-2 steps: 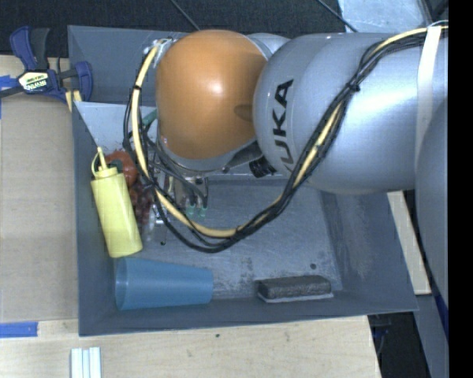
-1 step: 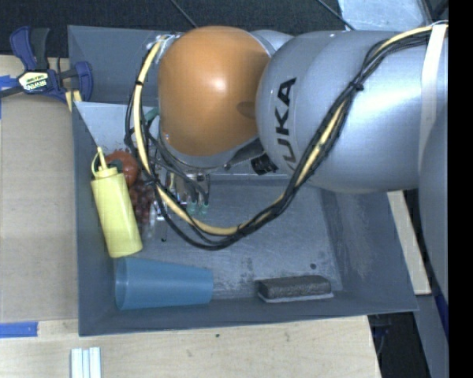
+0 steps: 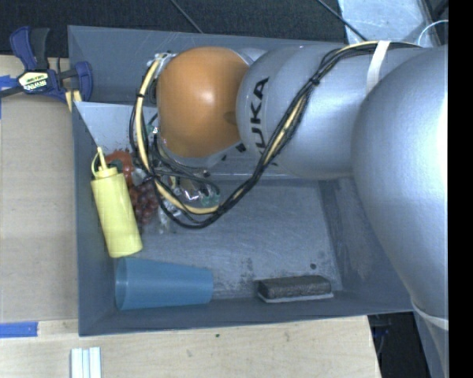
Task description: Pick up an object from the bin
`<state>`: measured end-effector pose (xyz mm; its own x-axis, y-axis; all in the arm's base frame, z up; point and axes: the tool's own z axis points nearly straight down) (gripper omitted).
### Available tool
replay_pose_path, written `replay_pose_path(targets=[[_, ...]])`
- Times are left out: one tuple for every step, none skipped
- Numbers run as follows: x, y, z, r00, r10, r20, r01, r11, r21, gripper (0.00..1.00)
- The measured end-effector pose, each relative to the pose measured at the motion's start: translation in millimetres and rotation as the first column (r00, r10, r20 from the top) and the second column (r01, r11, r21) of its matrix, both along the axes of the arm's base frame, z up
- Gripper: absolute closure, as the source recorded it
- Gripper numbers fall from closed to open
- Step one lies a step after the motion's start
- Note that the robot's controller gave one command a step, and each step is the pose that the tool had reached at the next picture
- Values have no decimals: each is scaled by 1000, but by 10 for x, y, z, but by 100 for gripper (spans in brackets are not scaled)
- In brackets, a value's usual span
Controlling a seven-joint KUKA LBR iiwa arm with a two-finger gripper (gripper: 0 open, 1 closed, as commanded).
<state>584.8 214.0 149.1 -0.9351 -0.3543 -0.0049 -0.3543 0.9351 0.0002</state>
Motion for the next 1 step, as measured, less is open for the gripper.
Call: replay_pose_path(targets=[[417,-38,-785,990,-143,2,143,990,3,0]])
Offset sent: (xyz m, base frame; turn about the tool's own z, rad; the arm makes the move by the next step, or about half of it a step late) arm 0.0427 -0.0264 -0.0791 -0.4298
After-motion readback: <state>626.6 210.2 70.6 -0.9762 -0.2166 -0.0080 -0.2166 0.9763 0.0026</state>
